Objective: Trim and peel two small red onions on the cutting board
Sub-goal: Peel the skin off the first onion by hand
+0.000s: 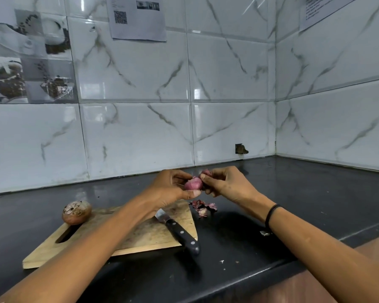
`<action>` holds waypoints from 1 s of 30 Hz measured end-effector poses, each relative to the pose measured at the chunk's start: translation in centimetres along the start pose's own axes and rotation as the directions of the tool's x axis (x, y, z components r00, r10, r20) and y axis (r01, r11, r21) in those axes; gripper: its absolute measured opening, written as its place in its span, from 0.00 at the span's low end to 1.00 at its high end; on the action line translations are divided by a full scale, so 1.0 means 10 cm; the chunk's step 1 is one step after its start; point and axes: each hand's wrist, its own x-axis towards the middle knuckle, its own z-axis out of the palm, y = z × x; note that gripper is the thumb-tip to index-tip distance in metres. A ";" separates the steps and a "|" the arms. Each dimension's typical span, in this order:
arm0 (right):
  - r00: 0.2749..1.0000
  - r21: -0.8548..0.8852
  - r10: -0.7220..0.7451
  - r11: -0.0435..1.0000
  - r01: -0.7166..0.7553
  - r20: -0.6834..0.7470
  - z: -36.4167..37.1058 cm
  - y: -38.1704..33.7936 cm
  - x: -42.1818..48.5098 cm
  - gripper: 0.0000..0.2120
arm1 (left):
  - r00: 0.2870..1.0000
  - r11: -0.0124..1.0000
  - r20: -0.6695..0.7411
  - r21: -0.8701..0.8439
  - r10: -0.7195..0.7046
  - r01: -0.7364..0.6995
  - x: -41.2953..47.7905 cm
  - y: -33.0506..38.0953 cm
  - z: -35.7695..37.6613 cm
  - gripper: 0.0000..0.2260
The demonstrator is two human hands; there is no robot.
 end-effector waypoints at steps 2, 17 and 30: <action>0.998 -0.106 -0.011 0.994 0.005 -0.059 -0.01 0.01 0.00 0.08 | 1.000 1.000 -0.001 -0.020 0.009 -0.009 -0.01 0.02 0.01 0.21; 0.993 -0.280 -0.113 0.955 0.103 -0.023 0.01 -0.11 -0.06 0.13 | 0.996 0.998 -0.069 0.014 0.059 -0.059 -0.01 0.03 0.01 0.26; 0.949 -0.388 -0.312 0.881 0.272 -0.041 0.03 -0.07 -0.03 0.12 | 0.995 0.994 -0.060 0.078 0.081 -0.076 -0.05 0.08 0.05 0.28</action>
